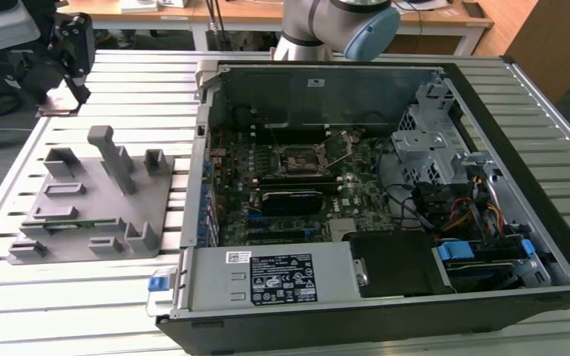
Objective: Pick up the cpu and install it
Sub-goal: 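Pick up the cpu and move it towards the insertion slot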
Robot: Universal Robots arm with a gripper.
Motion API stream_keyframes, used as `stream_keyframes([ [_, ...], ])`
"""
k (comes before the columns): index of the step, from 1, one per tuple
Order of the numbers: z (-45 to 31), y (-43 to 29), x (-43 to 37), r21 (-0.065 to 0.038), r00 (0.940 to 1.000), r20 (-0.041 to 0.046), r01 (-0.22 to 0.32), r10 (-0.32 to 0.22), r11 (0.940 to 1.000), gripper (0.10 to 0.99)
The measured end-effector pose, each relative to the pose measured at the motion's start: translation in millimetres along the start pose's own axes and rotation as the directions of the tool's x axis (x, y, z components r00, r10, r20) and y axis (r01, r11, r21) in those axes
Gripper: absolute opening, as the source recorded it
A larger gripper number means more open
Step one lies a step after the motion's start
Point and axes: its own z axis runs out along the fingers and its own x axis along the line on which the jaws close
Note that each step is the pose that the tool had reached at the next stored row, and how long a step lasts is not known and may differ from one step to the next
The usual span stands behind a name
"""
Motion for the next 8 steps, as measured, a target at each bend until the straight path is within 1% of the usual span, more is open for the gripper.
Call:
stream_keyframes([
  [8, 0.0, -0.1, -4.3, 0.000, 1.0000, 0.0000, 0.000, 0.000, 1.0000, 0.525],
])
